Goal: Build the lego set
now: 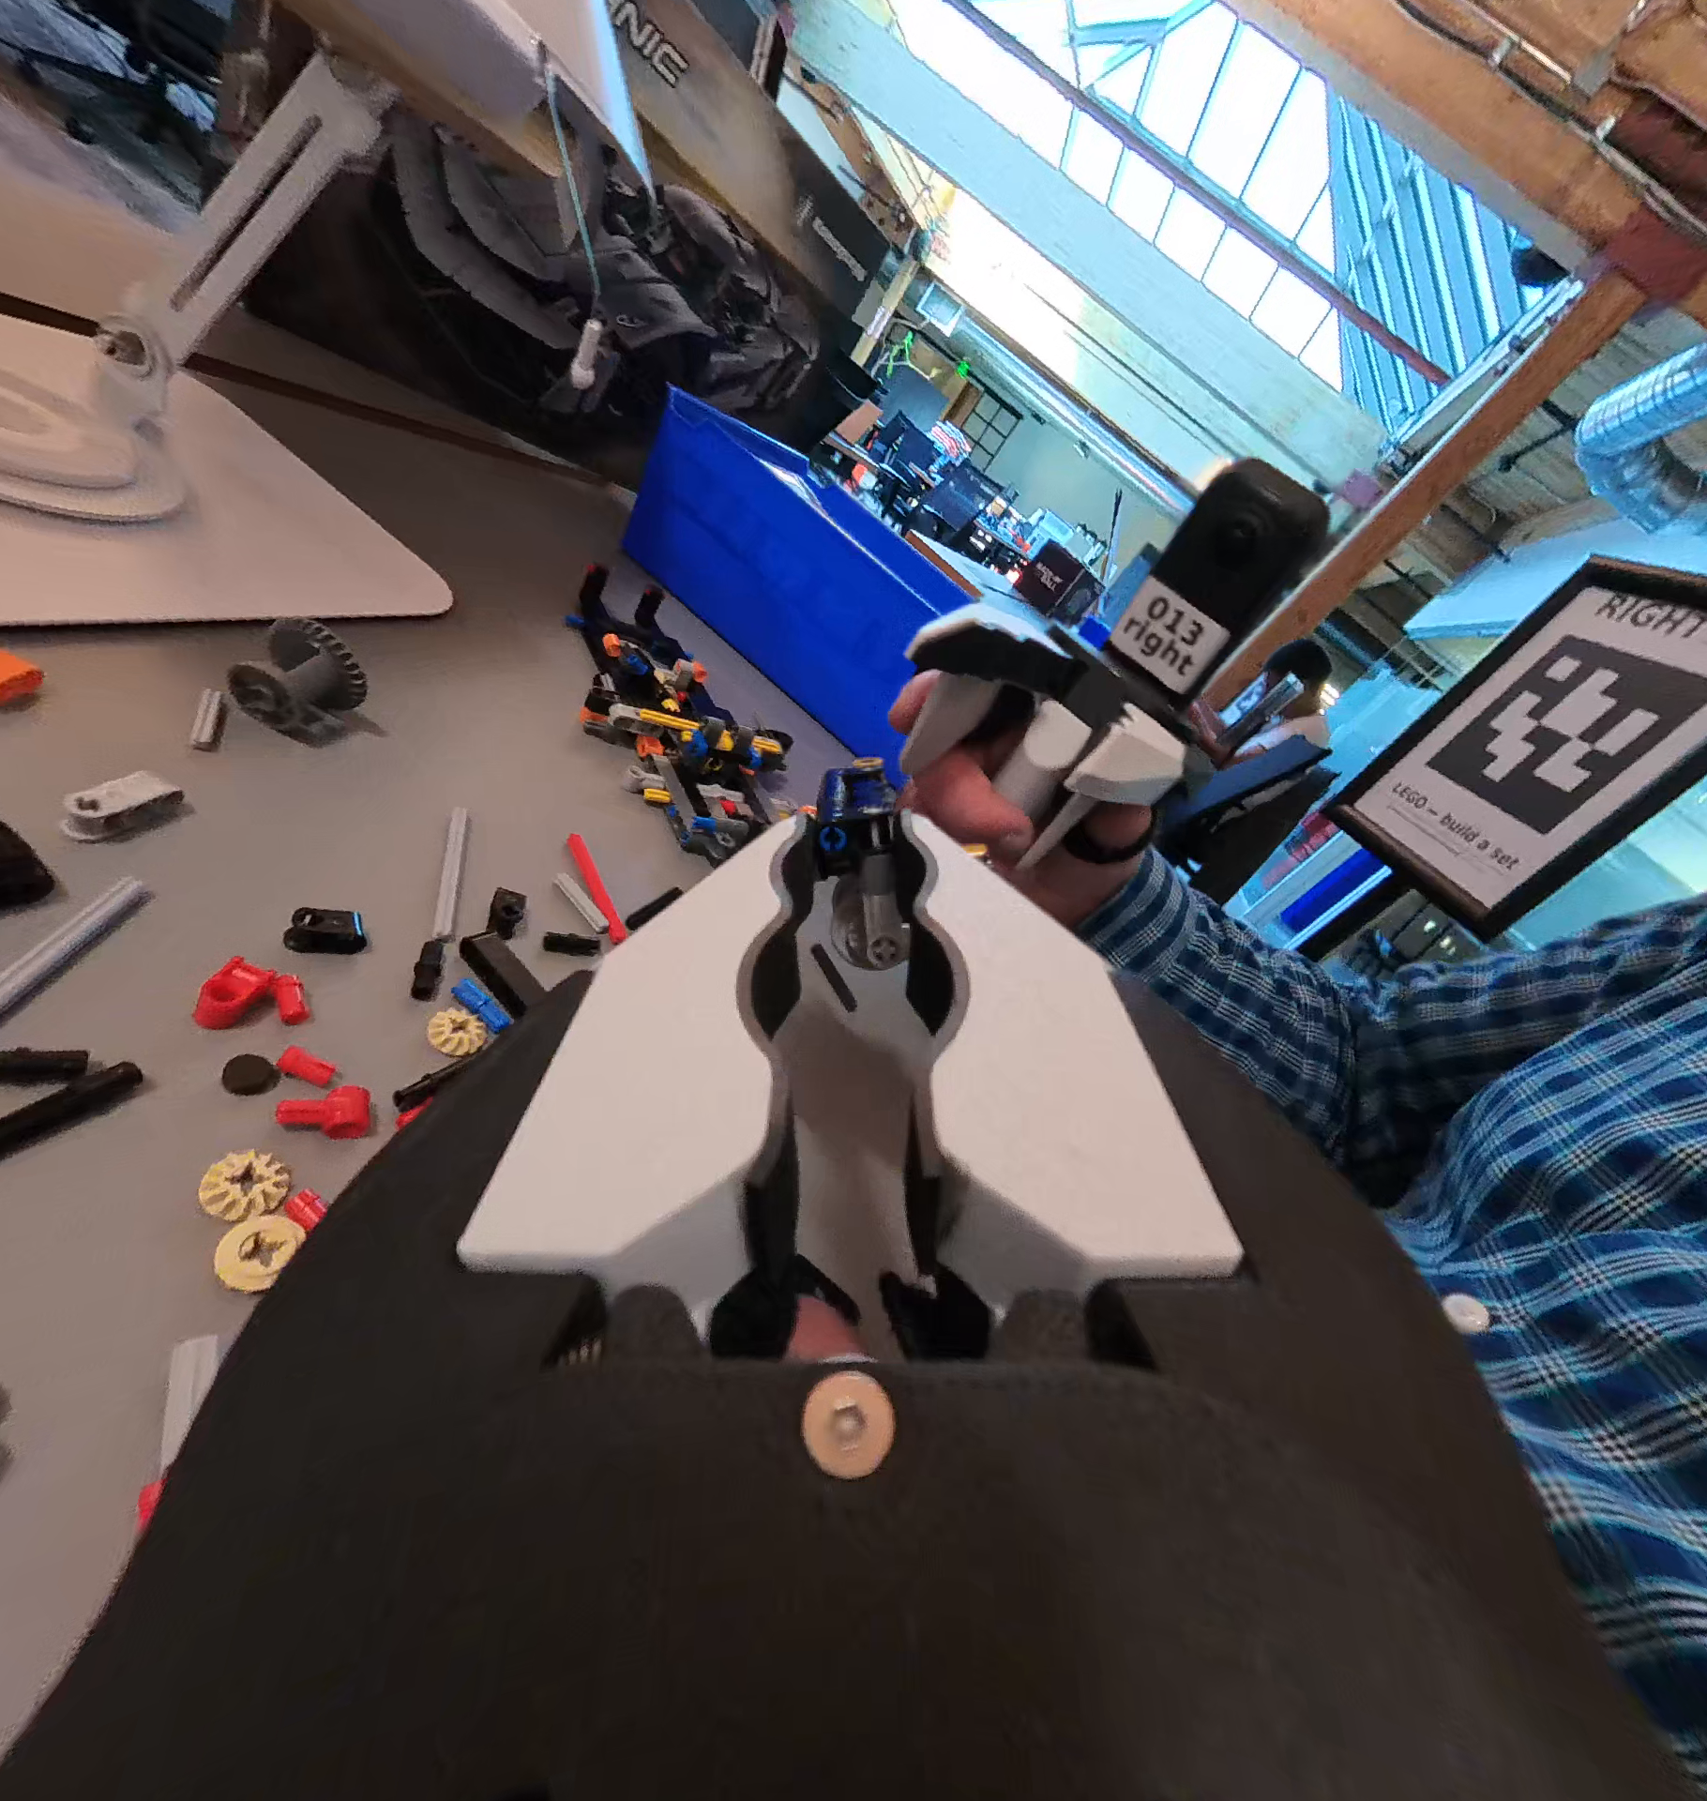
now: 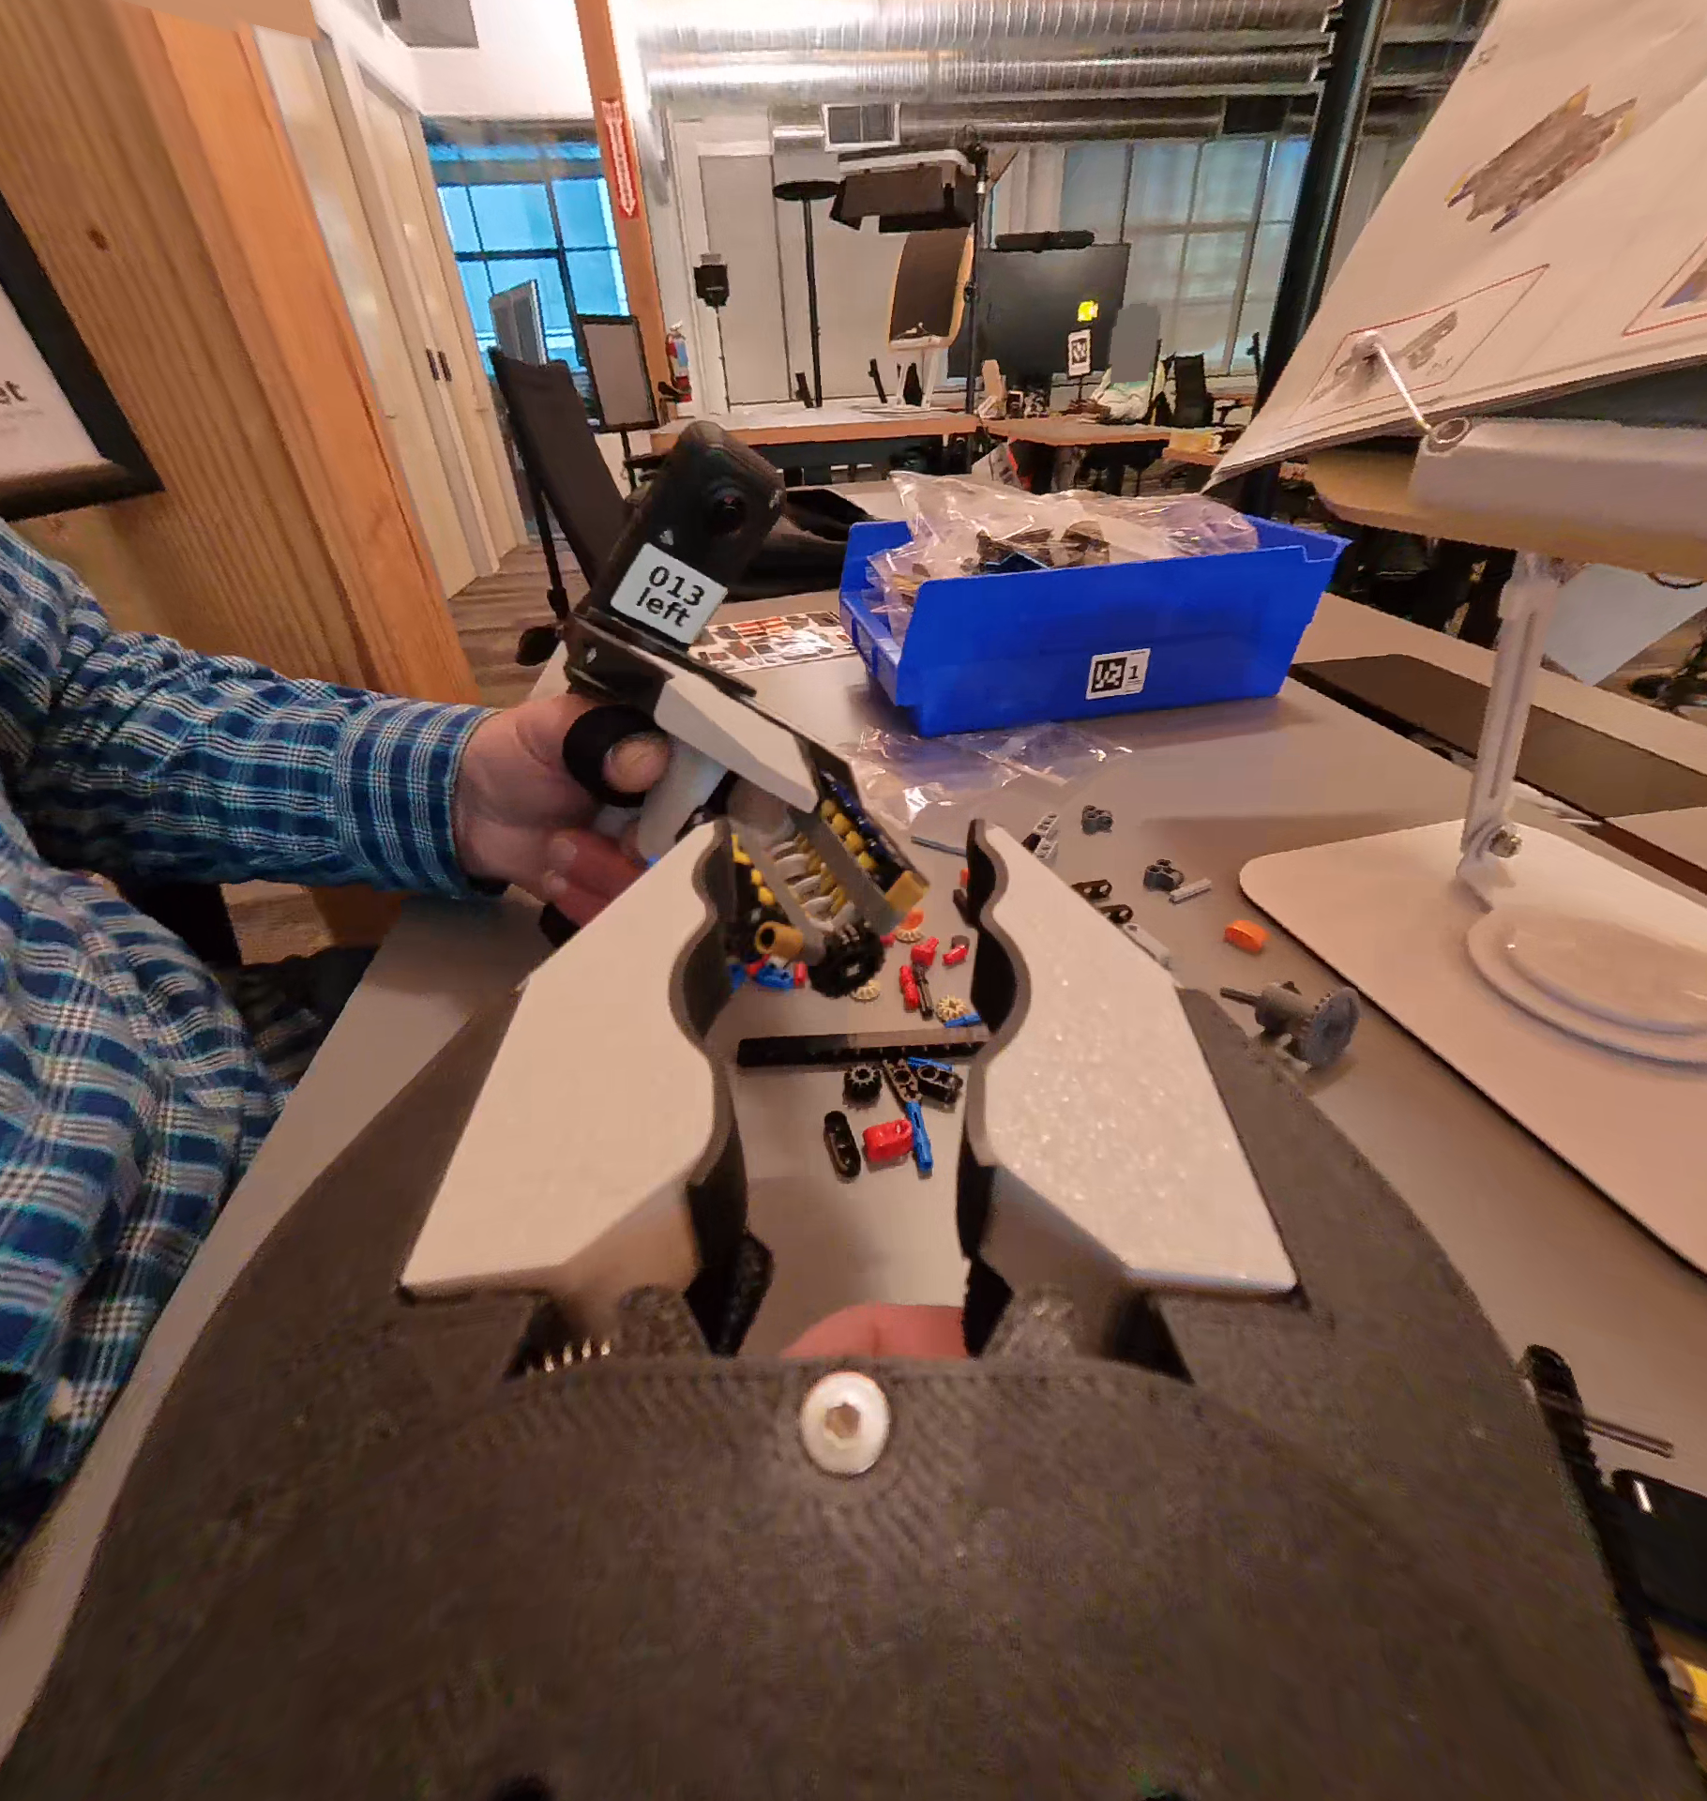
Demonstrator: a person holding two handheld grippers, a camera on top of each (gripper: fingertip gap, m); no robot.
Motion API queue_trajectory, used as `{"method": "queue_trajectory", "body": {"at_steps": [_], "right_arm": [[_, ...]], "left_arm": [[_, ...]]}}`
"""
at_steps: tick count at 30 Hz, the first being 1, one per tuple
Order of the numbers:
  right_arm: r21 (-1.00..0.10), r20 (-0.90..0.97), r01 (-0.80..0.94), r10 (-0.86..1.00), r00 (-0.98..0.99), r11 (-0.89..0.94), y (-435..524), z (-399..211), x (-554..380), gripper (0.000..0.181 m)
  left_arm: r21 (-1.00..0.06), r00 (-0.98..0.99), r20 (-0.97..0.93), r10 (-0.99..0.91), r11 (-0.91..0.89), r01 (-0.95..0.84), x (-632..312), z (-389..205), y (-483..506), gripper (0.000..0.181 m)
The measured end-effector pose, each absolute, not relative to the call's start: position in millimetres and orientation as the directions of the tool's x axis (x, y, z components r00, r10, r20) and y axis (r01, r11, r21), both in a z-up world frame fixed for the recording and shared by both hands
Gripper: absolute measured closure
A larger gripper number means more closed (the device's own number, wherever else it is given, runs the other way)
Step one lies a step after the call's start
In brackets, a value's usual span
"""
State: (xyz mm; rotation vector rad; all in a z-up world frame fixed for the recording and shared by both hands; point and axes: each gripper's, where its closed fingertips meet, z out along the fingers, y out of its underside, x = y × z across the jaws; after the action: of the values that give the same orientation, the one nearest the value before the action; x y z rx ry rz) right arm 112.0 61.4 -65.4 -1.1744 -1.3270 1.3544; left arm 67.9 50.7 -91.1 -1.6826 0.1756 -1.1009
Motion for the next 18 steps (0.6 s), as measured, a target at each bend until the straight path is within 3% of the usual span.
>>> {"method": "queue_trajectory", "body": {"at_steps": [18], "right_arm": [[-0.999, 0.024, 0.033, 0.993, -0.112, 0.028, 53.7, -71.1, 109.3, 0.133]], "left_arm": [[-0.766, 0.600, 0.642, -0.477, -0.369, 0.527, 42.8, -81.5, 54.2, 0.168]]}}
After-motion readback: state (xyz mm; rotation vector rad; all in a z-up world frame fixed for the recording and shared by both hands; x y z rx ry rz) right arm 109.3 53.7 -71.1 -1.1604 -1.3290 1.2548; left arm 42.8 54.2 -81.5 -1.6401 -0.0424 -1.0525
